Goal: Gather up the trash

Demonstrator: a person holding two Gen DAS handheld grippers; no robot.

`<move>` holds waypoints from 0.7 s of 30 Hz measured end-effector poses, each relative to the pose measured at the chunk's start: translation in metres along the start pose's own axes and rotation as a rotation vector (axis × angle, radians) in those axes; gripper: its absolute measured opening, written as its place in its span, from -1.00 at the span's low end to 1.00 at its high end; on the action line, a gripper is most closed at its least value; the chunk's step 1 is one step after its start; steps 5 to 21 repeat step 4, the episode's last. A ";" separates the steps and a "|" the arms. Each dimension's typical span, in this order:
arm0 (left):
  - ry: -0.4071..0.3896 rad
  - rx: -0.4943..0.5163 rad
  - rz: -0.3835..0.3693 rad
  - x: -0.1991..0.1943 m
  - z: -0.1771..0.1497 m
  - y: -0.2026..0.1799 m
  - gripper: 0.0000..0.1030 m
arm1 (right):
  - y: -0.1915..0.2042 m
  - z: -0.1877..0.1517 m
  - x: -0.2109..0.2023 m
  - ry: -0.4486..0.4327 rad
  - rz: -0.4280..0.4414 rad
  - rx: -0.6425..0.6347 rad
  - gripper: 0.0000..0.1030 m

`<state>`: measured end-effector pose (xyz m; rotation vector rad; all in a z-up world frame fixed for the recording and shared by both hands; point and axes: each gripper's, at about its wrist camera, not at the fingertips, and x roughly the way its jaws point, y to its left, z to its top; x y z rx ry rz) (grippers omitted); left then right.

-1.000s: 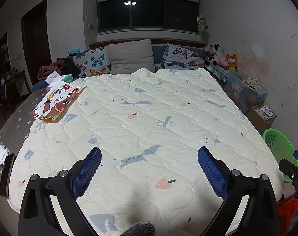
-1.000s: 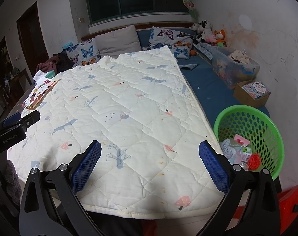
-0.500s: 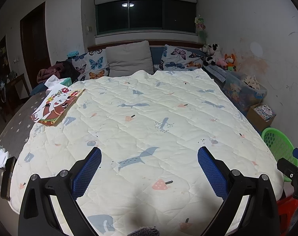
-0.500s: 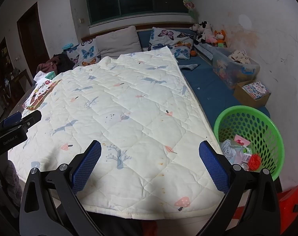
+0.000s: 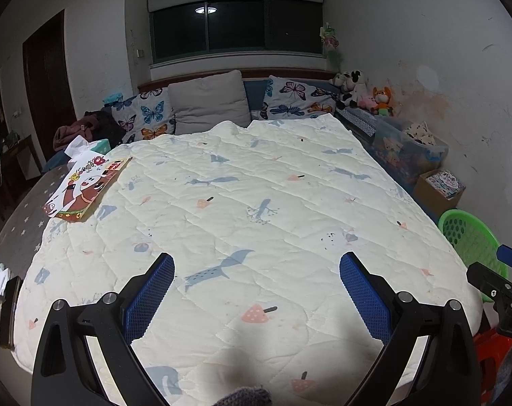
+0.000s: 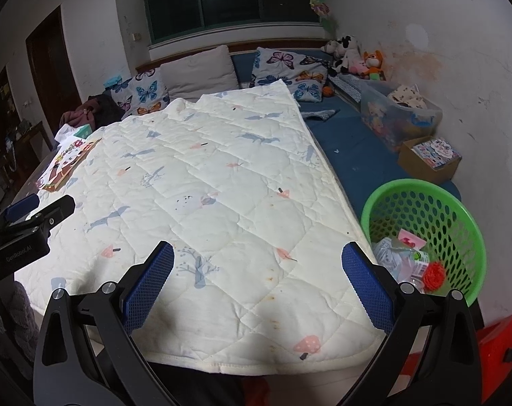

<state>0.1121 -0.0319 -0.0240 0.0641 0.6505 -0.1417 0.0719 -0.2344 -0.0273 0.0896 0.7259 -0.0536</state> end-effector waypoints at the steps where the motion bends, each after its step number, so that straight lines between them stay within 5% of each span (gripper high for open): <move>1: 0.001 0.001 -0.001 0.000 0.000 0.000 0.84 | 0.000 0.000 0.000 0.000 0.000 0.000 0.91; 21: 0.003 0.000 0.003 0.000 0.000 -0.002 0.84 | 0.000 -0.001 0.000 0.001 0.001 -0.001 0.91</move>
